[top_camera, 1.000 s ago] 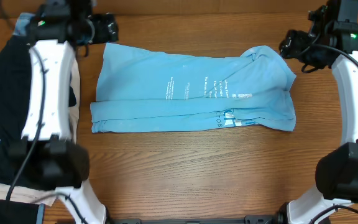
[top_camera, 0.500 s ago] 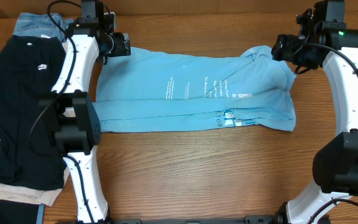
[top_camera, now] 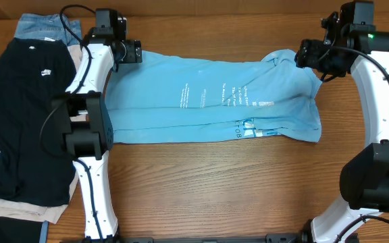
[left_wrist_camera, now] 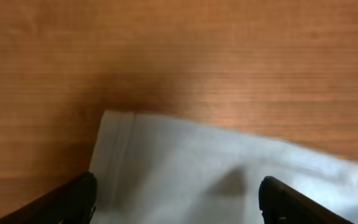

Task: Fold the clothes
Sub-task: 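Release the hem and move both grippers to the shirt's top edge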

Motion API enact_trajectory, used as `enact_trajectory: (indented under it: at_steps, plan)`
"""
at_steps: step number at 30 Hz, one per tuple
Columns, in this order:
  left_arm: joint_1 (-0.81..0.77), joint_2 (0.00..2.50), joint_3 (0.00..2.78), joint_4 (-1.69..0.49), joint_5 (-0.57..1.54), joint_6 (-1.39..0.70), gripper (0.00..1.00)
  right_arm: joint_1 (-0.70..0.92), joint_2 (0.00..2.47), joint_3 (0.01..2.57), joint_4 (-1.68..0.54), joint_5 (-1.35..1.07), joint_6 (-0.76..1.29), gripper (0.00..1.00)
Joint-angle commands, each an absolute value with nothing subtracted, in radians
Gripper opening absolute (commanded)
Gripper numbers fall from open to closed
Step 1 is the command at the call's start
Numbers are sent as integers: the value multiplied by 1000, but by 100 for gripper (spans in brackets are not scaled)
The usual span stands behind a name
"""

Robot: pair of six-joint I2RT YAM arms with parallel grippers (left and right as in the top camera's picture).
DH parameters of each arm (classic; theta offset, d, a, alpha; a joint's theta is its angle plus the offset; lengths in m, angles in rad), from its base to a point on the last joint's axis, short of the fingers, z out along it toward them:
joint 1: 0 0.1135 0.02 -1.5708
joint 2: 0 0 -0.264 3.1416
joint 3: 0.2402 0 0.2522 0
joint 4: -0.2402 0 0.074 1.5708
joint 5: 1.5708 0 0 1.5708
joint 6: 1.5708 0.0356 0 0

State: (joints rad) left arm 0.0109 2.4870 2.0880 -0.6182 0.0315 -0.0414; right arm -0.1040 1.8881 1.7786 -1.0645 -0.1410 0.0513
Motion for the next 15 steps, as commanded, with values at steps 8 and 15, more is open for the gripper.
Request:
enact_trajectory:
  at_steps: [8, 15]
  plan:
    - [12, 2523, 2110, -523, -30, -14, 69, -99, 1881, 1799, -1053, -131, 43, 80]
    - [12, 2568, 2110, -539, -30, -15, 68, -99, 1881, 1798, -1045, -131, 43, 80]
